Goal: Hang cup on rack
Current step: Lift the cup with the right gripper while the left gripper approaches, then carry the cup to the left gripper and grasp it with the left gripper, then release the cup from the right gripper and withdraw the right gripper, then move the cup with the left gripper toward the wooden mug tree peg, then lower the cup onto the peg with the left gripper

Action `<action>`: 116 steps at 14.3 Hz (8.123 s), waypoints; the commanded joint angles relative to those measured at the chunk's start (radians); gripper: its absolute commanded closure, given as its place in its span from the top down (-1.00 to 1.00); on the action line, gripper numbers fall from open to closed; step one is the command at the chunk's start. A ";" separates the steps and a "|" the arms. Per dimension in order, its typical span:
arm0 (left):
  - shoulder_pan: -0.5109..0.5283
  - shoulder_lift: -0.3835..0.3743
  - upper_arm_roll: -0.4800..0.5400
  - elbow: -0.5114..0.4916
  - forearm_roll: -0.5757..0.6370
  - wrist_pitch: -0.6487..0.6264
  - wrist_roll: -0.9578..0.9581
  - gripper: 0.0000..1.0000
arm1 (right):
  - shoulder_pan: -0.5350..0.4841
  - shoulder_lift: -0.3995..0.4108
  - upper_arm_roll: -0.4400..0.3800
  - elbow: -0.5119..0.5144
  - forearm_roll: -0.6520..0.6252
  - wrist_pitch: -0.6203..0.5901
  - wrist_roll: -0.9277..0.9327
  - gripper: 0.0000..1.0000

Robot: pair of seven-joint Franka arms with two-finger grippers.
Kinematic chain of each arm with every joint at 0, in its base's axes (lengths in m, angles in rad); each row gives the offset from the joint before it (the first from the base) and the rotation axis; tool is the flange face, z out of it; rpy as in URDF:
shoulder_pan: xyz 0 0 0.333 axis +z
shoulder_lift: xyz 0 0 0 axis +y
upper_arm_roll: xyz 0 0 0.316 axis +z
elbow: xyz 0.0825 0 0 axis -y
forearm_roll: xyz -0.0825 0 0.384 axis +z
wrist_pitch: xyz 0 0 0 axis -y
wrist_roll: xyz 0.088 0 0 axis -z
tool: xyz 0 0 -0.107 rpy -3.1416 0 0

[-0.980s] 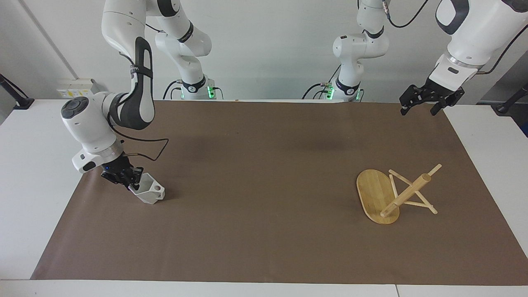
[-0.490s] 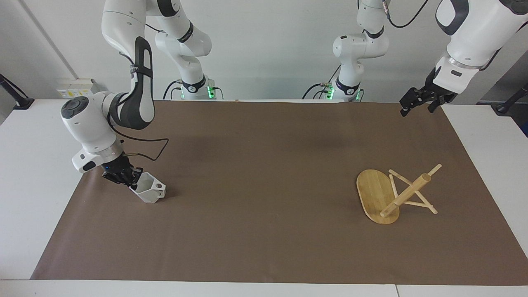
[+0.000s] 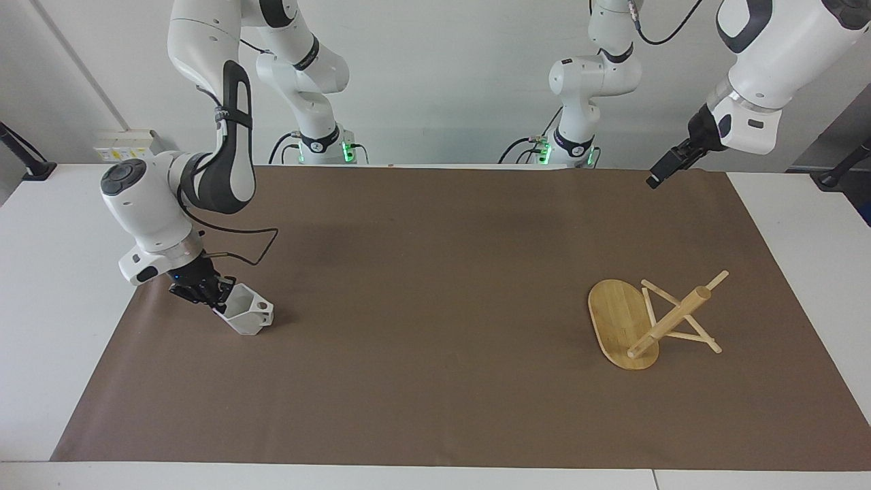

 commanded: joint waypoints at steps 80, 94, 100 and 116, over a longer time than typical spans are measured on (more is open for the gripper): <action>-0.071 -0.058 -0.044 -0.429 -0.650 0.604 -0.959 -1.00 | 0.036 -0.086 0.418 0.336 0.300 -0.321 0.452 1.00; -0.076 -0.047 -0.045 -0.533 -0.638 0.978 -1.257 -1.00 | 0.039 -0.146 0.068 0.297 -0.179 -0.405 0.358 1.00; -0.105 -0.006 -0.045 -0.536 -0.638 1.119 -1.319 -1.00 | 0.040 -0.216 0.050 0.313 -0.178 -0.535 0.355 1.00; -0.103 0.053 -0.045 -0.532 -0.639 1.263 -1.473 -1.00 | 0.066 -0.252 -0.007 0.350 -0.155 -0.667 0.194 1.00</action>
